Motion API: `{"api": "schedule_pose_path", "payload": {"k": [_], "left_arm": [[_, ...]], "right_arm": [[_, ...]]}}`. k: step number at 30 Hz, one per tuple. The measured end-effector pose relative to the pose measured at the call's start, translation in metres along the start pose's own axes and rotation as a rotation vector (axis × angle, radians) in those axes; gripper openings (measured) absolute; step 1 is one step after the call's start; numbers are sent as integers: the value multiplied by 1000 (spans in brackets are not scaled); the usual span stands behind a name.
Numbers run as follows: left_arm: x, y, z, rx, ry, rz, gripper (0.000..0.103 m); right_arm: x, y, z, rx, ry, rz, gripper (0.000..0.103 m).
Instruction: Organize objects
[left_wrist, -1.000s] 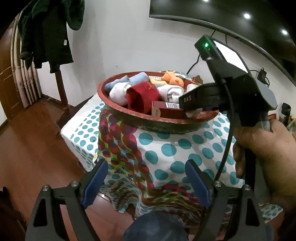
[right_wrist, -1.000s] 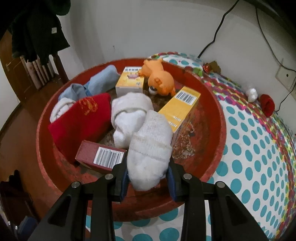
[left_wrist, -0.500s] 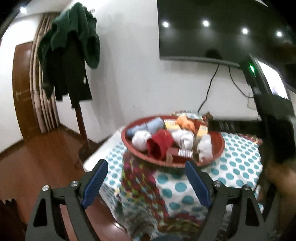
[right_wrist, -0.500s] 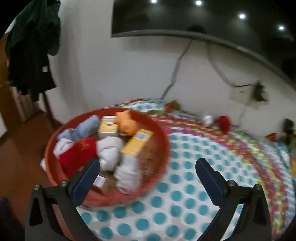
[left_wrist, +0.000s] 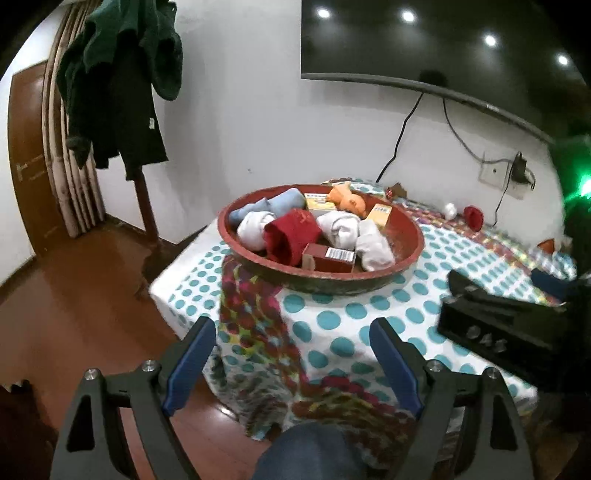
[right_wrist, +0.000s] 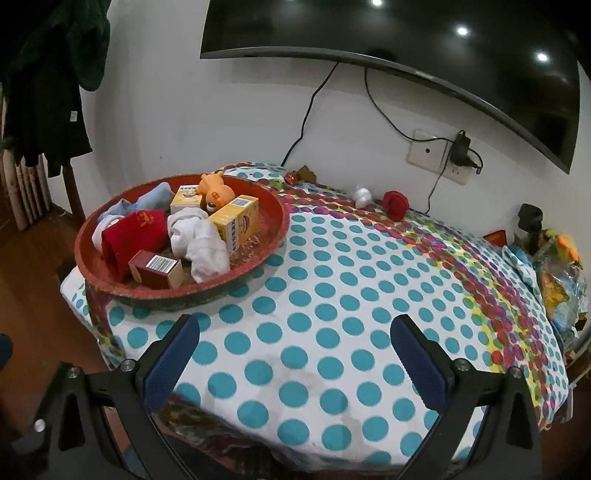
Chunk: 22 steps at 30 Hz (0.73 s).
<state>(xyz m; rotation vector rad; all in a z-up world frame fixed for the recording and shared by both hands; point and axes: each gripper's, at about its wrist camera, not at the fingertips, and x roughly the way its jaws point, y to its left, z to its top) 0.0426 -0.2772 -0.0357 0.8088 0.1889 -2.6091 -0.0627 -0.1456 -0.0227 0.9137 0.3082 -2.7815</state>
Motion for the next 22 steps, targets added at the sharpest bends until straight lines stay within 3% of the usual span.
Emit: {"api": "schedule_pose_path", "payload": {"k": [22], "left_arm": [[-7, 10, 0, -14, -26, 39, 89]], "right_arm": [[-15, 7, -4, -7, -17, 39, 103]]}}
